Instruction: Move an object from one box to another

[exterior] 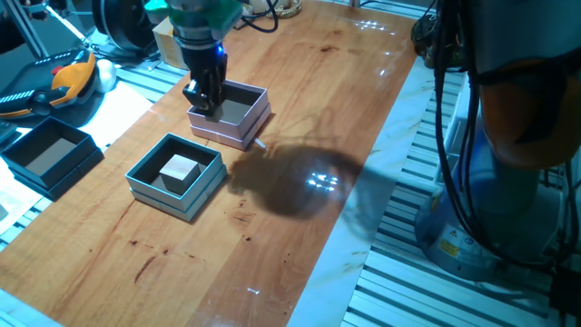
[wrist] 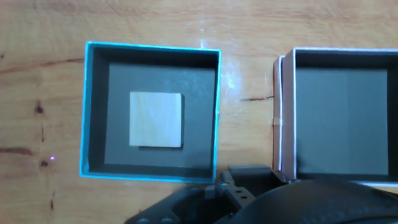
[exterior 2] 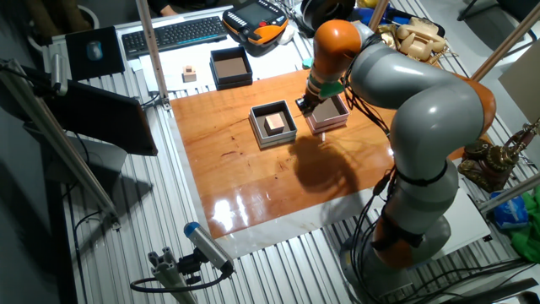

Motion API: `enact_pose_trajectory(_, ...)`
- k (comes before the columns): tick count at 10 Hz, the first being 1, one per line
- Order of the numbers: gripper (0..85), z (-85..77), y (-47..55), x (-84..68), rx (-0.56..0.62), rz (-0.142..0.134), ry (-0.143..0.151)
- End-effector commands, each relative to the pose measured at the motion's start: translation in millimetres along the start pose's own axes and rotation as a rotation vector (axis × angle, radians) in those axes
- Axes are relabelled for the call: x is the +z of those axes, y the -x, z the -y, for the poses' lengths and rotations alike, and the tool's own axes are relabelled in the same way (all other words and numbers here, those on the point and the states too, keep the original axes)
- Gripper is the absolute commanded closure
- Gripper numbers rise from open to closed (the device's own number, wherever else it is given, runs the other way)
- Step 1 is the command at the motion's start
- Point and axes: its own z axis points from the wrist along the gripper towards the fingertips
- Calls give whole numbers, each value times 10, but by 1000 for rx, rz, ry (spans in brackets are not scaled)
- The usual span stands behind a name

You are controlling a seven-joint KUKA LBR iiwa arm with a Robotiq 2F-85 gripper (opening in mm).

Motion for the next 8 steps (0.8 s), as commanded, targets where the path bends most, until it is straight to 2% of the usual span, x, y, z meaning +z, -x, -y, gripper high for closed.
enact_pose_trajectory(1,850,101,-1,11,4,-4,6)
enact_pose_trajectory(5,850,526,28,116,-25,1,21)
enact_pose_trajectory(7,850,693,69,142,-55,-7,22)
enact_pose_trajectory(8,850,761,61,195,-65,-2,21)
